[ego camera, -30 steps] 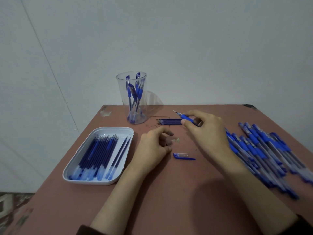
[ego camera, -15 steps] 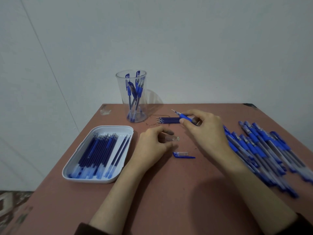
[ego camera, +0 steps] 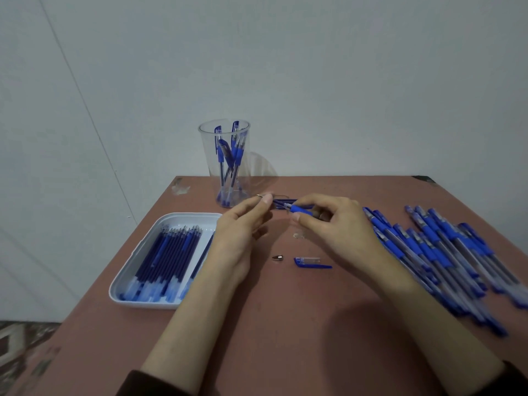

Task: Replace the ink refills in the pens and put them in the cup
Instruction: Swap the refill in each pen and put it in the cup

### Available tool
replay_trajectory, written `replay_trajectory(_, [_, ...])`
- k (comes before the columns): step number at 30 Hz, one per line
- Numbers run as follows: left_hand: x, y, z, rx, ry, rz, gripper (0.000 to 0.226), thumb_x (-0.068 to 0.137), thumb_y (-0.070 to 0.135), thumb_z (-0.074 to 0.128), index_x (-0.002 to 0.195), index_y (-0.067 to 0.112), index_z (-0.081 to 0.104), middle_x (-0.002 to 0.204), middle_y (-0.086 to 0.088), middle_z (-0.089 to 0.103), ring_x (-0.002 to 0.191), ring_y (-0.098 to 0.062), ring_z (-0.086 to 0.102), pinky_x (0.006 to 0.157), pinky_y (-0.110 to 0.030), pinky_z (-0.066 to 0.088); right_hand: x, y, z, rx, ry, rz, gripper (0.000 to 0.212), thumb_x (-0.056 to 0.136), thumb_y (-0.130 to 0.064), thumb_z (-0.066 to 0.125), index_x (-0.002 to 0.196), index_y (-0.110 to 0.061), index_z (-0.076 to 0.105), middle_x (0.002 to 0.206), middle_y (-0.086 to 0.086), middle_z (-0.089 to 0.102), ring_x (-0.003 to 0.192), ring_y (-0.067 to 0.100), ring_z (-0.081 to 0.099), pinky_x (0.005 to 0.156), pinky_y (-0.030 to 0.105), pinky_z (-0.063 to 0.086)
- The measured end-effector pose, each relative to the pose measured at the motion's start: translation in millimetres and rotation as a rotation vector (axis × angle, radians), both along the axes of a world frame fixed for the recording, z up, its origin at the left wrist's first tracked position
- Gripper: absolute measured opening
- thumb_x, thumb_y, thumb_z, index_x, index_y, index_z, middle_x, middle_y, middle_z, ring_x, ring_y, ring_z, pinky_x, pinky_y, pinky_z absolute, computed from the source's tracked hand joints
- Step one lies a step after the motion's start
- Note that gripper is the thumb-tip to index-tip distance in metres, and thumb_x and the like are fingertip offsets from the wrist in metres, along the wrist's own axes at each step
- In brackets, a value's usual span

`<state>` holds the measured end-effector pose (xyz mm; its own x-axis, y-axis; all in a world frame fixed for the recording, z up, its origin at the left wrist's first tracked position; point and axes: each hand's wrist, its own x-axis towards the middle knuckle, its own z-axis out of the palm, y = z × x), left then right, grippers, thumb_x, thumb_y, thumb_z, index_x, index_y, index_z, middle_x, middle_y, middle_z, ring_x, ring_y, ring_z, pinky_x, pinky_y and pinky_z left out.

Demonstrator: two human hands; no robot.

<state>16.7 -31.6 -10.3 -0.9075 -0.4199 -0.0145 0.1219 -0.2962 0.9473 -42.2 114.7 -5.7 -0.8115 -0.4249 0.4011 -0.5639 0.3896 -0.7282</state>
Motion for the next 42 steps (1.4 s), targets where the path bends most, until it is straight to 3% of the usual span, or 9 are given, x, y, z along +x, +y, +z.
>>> replay_trajectory(6, [-1, -7, 4, 0.298, 0.131, 0.134, 0.008, 0.091, 0.011, 0.059, 0.084, 0.009, 0.062, 0.079, -0.005, 0.067, 0.067, -0.012, 0.07, 0.061, -0.019, 0.056, -10, 10, 6, 0.202, 0.096, -0.182, 0.012, 0.083, -0.024, 0.065, 0.091, -0.031, 0.071, 0.065, -0.019, 0.054, 0.069, 0.006, 0.051, 0.073, 0.03, 0.044])
replay_trajectory(9, [-2, -10, 4, 0.35, 0.197, 0.2, 0.013, 0.092, 0.008, 0.057, 0.079, 0.009, 0.058, 0.084, -0.01, 0.064, 0.068, -0.013, 0.07, 0.066, -0.019, 0.057, -20, 19, 7, 0.269, 0.136, -0.325, 0.018, 0.083, -0.016, 0.06, 0.096, -0.023, 0.071, 0.072, -0.012, 0.06, 0.083, 0.021, 0.058, 0.086, 0.04, 0.046])
replay_trajectory(13, [-3, -9, 4, 0.321, 0.231, 0.231, 0.014, 0.092, 0.007, 0.057, 0.078, 0.009, 0.058, 0.076, -0.007, 0.066, 0.069, -0.013, 0.07, 0.07, -0.018, 0.057, -30, 32, 9, 0.148, 0.192, -0.479, 0.014, 0.087, -0.018, 0.054, 0.095, -0.016, 0.067, 0.084, 0.006, 0.063, 0.076, 0.025, 0.054, 0.067, 0.033, 0.039])
replay_trajectory(18, [-6, 1, -3, 0.189, 0.177, 0.113, 0.005, 0.09, 0.006, 0.059, 0.09, 0.002, 0.062, 0.088, -0.015, 0.066, 0.077, -0.014, 0.071, 0.073, -0.019, 0.057, -18, 15, 17, 0.075, 0.328, -0.145, 0.017, 0.088, -0.032, 0.064, 0.102, -0.026, 0.072, 0.09, -0.01, 0.058, 0.083, 0.01, 0.058, 0.077, 0.028, 0.045])
replay_trajectory(22, [-4, 3, -2, 0.193, 0.179, 0.062, 0.008, 0.09, 0.006, 0.058, 0.093, 0.0, 0.062, 0.089, -0.016, 0.068, 0.077, -0.014, 0.071, 0.071, -0.019, 0.056, -18, -1, 19, 0.192, 0.173, 0.083, 0.012, 0.087, -0.032, 0.065, 0.096, -0.031, 0.073, 0.087, -0.011, 0.068, 0.083, 0.009, 0.062, 0.076, 0.032, 0.052])
replay_trajectory(27, [-5, 4, -1, 0.18, 0.134, 0.136, 0.02, 0.09, 0.013, 0.061, 0.11, 0.009, 0.06, 0.099, -0.011, 0.067, 0.082, -0.017, 0.068, 0.077, -0.029, 0.058, -51, -16, 29, 0.29, 0.166, -0.004, 0.009, 0.086, -0.02, 0.065, 0.089, -0.022, 0.073, 0.085, -0.002, 0.071, 0.078, 0.017, 0.062, 0.073, 0.034, 0.05])
replay_trajectory(31, [-5, 5, 3, 0.189, 0.083, 0.148, 0.009, 0.093, 0.02, 0.058, 0.101, 0.016, 0.06, 0.098, -0.005, 0.066, 0.077, -0.018, 0.064, 0.06, -0.024, 0.055, -94, -31, 27, 0.417, 0.097, -0.13, 0.009, 0.086, -0.023, 0.065, 0.089, -0.017, 0.071, 0.09, 0.006, 0.068, 0.083, 0.025, 0.059, 0.074, 0.035, 0.047])
replay_trajectory(36, [-5, 5, 6, 0.207, 0.055, 0.139, 0.009, 0.094, 0.021, 0.055, 0.092, 0.016, 0.061, 0.065, 0.004, 0.068, 0.053, -0.009, 0.06, 0.043, -0.019, 0.049, -120, -47, 13, 0.488, -0.007, -0.088, 0.011, 0.08, -0.019, 0.068, 0.089, -0.02, 0.074, 0.091, 0.006, 0.069, 0.087, 0.025, 0.062, 0.082, 0.038, 0.052])
replay_trajectory(42, [-7, 4, 8, 0.255, 0.034, 0.133, 0.011, 0.094, 0.023, 0.054, 0.096, 0.014, 0.061, 0.084, -0.001, 0.065, 0.054, -0.006, 0.062, 0.042, -0.018, 0.048, -127, -48, 10, 0.543, -0.119, -0.02, 0.007, 0.077, -0.017, 0.069, 0.081, -0.013, 0.073, 0.085, 0.013, 0.068, 0.077, 0.024, 0.057, 0.07, 0.034, 0.045])
